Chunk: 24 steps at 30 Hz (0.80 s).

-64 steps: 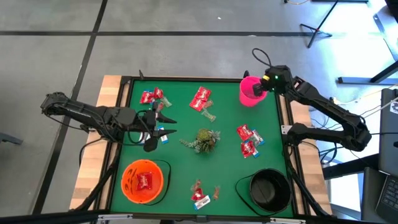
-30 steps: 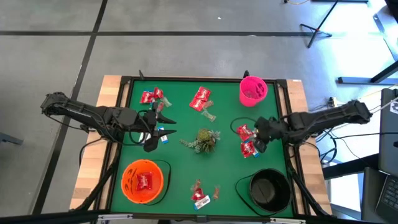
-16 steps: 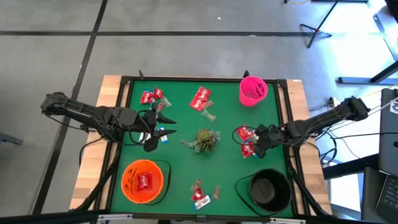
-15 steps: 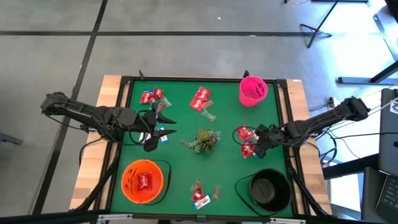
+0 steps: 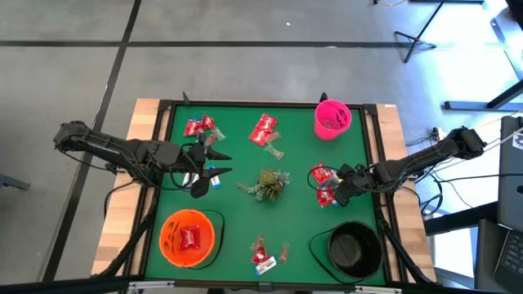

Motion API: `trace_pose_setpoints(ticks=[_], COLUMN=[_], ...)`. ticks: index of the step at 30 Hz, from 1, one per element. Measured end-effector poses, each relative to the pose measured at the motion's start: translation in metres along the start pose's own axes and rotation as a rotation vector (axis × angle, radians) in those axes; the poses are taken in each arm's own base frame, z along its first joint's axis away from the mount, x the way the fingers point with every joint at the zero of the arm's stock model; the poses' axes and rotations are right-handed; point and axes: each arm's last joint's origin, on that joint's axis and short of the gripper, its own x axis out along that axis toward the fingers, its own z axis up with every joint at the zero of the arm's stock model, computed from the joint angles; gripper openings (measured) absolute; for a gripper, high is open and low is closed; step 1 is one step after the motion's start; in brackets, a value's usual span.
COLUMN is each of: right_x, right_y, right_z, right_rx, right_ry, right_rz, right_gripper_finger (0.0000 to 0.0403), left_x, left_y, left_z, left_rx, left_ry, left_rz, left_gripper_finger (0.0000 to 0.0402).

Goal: Sort candy
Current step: Put the blue gummy into the pink bucket

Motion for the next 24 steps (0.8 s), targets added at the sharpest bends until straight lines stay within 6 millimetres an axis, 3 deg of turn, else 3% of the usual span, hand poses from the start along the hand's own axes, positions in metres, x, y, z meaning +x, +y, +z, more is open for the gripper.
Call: trace_pose_setpoints(ticks=[8,15,24], right_x=[0.0,-0.005,-0.042], right_y=[0.001,0.006,0.028], right_z=[0.001,0.006,0.035], right_rx=[-0.021,-0.027,-0.094], right_ry=[-0.013,-0.035,-0.246], right_rz=[0.002,0.035,0.038], right_gripper_finger=[0.0008,0.0003,0.0001], left_x=[0.0,0.0,0.0], left_y=[0.0,0.0,0.0], left_z=[0.0,0.0,0.0], left_rx=[0.0,0.0,0.0], left_ry=[-0.001,-0.001,-0.001], left_rz=[0.0,0.0,-0.001], left_gripper_finger=[0.0149,0.0149,0.0149])
